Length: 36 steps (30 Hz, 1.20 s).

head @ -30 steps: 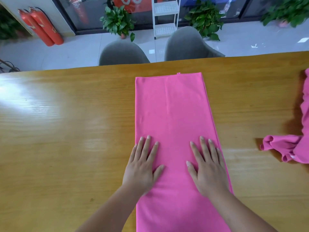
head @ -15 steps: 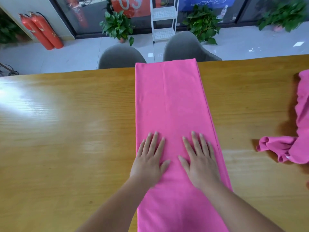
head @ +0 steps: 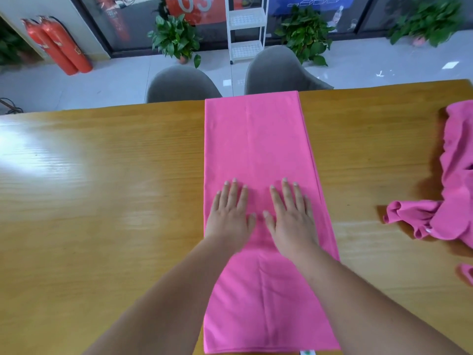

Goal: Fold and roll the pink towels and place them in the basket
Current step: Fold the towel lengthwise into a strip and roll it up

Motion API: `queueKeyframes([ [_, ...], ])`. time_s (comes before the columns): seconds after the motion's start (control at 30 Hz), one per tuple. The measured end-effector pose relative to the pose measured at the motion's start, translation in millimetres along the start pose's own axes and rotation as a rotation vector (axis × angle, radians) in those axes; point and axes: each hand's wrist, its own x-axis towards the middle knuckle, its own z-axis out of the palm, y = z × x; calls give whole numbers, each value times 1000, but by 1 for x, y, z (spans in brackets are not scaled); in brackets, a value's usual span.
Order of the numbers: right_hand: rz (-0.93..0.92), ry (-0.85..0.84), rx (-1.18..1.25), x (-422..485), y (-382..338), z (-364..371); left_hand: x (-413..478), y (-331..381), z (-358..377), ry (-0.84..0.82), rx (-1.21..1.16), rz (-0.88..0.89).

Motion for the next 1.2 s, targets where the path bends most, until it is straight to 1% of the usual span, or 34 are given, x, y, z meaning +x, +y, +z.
queueKeyframes([
  [0.1, -100, -6, -18, -63, 8, 22, -69, -2, 30, 28, 38, 148],
  [0.17, -96, -6, -10, -88, 28, 29, -99, -19, 40, 57, 58, 138],
  [0.27, -107, -10, -41, -92, 42, 32, -100, -27, 47, 59, 119, 139],
  [0.37, -31, -5, -8, -100, 22, 32, -103, -3, 48, 46, 53, 76],
  [0.43, -91, -11, 3, -123, 8, 38, -124, 9, 56, 48, 54, 185],
  [0.5, -139, -21, -22, -151, 11, 46, -151, 4, 64, 44, 71, 290],
  [0.6, -88, -57, -35, -175, 36, 49, -174, -23, 70, 45, 63, 265],
  [0.73, -115, -114, -80, -181, 48, 42, -177, -33, 63, -27, 168, 326],
  [0.83, -25, -140, -70, -182, 35, 36, -180, -29, 56, -100, 179, 297],
  [0.93, 69, -181, -19, -196, 20, 35, -193, -17, 53, -125, 159, 193],
  [1.0, 54, -159, 23, -212, 18, 43, -205, -13, 52, -125, 102, 109],
  [1.07, 33, -165, 10, -225, 22, 51, -217, -18, 53, -109, 52, 52],
  [1.13, -10, -130, 16, -233, 24, 46, -226, -26, 51, -98, 52, 44],
  [1.2, -48, -151, 13, -234, 25, 35, -233, -28, 46, -114, 63, 52],
])
